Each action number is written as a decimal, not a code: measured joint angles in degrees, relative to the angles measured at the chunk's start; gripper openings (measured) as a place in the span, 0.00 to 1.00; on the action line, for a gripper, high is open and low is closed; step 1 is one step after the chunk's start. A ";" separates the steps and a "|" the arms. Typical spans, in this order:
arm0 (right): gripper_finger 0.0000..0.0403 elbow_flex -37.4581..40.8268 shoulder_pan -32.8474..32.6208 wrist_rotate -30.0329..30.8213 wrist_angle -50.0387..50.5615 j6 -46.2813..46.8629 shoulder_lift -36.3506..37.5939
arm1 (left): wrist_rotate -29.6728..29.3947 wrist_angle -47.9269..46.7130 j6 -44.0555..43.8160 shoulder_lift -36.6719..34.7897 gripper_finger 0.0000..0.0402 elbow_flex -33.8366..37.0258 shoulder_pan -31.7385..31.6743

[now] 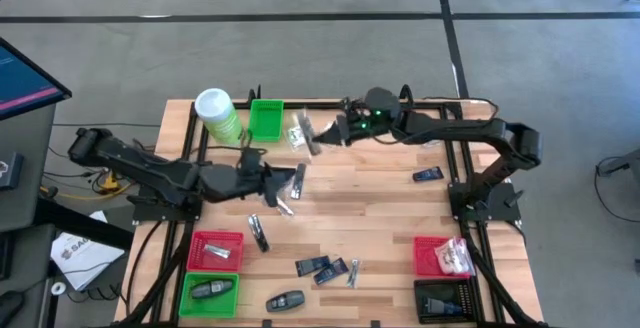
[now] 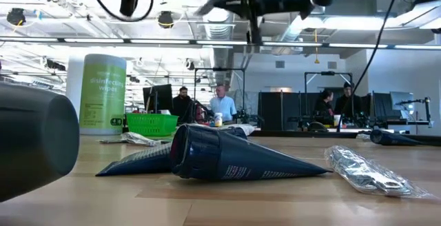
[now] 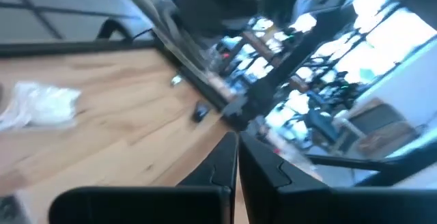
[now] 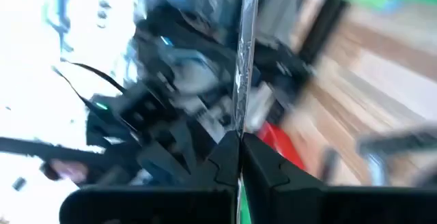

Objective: Pick & Place Travel size toiletries
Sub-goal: Put the black comb into the top green bin

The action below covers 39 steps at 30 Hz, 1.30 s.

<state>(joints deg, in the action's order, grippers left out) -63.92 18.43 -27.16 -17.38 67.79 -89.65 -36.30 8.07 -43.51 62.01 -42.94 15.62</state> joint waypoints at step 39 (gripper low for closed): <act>0.00 -15.23 -11.68 20.70 0.52 -9.46 -0.15 | 26.26 27.27 -6.46 -5.39 0.49 -0.07 -18.95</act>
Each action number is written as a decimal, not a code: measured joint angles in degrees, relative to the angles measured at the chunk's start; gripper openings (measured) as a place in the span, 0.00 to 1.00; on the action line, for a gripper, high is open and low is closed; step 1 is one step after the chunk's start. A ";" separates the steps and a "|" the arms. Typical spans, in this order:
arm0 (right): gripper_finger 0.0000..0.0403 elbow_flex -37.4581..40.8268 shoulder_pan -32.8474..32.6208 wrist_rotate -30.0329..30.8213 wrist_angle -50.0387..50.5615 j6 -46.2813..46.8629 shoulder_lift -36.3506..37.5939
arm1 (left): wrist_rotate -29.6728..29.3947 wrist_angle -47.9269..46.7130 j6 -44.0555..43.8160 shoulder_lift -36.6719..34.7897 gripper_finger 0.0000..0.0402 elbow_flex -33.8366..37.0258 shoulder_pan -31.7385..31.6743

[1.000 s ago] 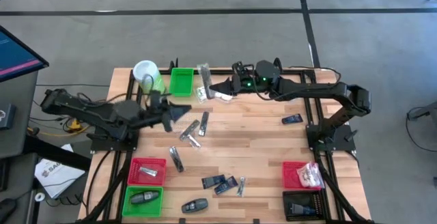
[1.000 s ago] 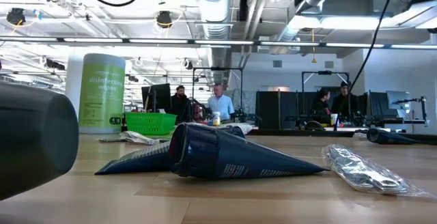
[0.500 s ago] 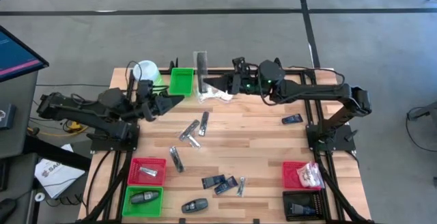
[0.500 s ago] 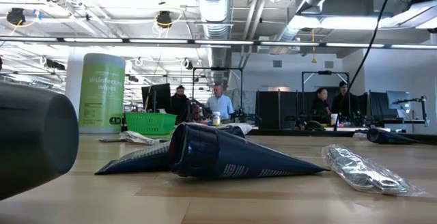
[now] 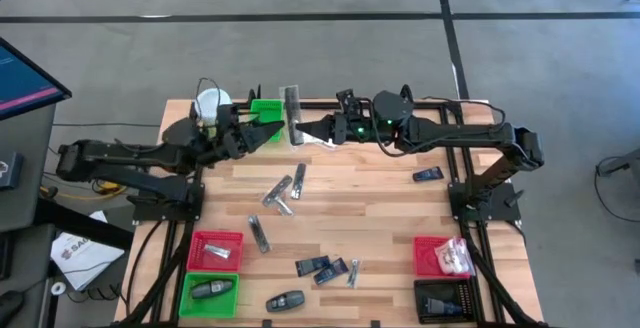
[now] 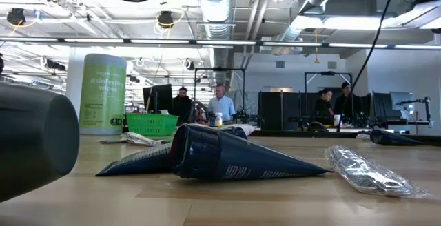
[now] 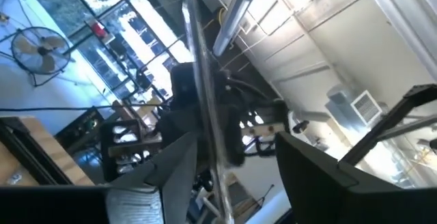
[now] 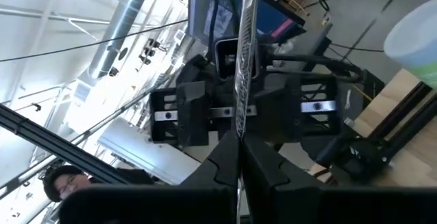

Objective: Pick & Place Travel size toiletries
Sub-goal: Put the black comb into the top green bin

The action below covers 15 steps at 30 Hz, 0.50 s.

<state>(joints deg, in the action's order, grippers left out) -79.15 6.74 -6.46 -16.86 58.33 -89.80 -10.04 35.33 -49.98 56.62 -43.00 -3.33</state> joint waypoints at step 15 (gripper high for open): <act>0.00 0.01 -0.31 -0.60 4.61 0.34 0.00 | 0.05 3.04 1.12 3.12 0.42 0.04 -2.87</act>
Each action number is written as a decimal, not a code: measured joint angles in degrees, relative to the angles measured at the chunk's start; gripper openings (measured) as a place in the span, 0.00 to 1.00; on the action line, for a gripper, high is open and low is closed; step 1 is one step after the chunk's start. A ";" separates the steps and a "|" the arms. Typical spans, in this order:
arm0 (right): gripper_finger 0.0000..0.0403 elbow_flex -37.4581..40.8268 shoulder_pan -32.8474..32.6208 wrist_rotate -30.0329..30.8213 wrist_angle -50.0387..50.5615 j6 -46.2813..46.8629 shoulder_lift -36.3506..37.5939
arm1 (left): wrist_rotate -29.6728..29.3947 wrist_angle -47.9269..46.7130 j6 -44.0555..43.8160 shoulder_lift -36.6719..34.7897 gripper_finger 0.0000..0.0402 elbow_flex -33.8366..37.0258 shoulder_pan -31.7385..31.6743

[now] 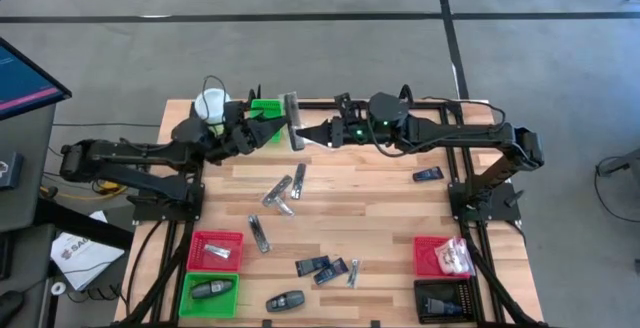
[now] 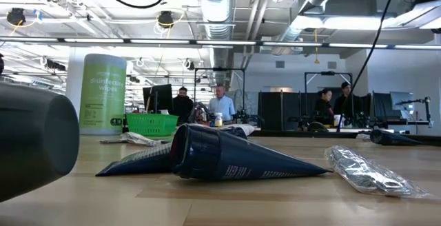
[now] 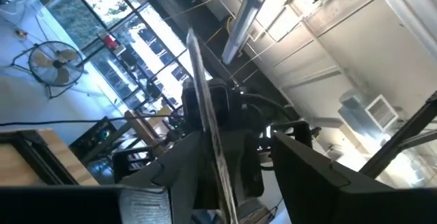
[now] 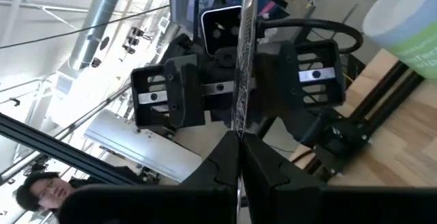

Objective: Pick & Place Travel size toiletries
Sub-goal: Put the black comb into the top green bin

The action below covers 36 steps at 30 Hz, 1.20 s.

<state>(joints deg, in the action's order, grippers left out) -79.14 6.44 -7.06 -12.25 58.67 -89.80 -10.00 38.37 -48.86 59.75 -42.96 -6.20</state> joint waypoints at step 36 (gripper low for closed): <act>0.42 0.01 0.07 2.44 -0.36 -1.30 0.02 | 2.07 -1.12 -0.03 0.42 0.00 -0.02 -0.04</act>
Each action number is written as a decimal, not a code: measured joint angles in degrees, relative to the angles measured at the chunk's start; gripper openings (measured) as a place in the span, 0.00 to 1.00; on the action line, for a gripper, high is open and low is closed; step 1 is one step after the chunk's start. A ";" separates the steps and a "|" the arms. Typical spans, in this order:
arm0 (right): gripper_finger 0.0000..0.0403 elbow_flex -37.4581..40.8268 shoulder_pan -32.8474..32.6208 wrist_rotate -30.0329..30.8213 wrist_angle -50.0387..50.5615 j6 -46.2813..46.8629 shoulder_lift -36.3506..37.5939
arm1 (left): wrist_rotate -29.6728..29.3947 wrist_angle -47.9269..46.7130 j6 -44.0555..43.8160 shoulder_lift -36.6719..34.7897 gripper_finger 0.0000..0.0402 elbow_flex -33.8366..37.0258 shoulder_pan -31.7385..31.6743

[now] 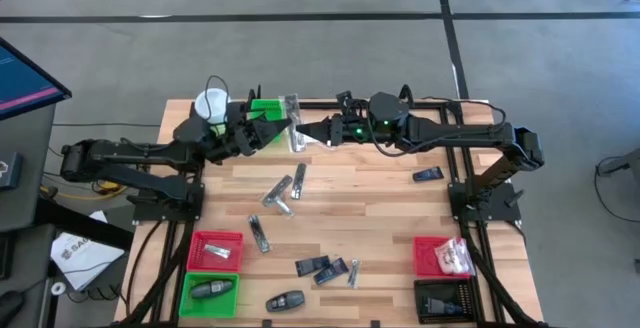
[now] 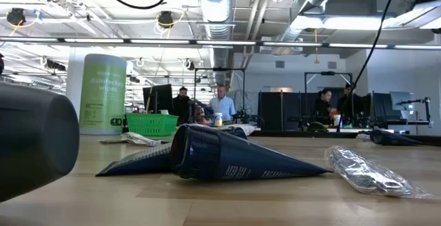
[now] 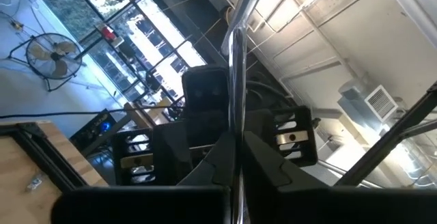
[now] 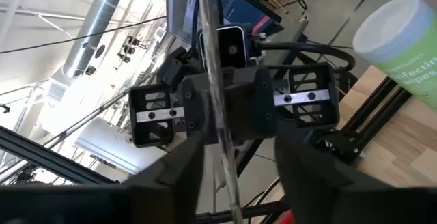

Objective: Pick & Place Travel size toiletries
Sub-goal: Put the black comb into the top green bin

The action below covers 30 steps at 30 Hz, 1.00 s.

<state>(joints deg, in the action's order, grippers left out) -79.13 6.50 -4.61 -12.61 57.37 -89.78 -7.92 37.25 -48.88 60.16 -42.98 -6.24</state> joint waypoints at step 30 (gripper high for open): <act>0.66 0.00 7.23 -2.97 31.74 -8.00 14.94 | -15.45 -48.03 9.76 2.45 0.00 -16.46 -1.66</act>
<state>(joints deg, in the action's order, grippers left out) -79.13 13.74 -7.59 19.13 49.37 -74.84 -23.38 -10.78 -39.12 62.61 -59.44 -7.90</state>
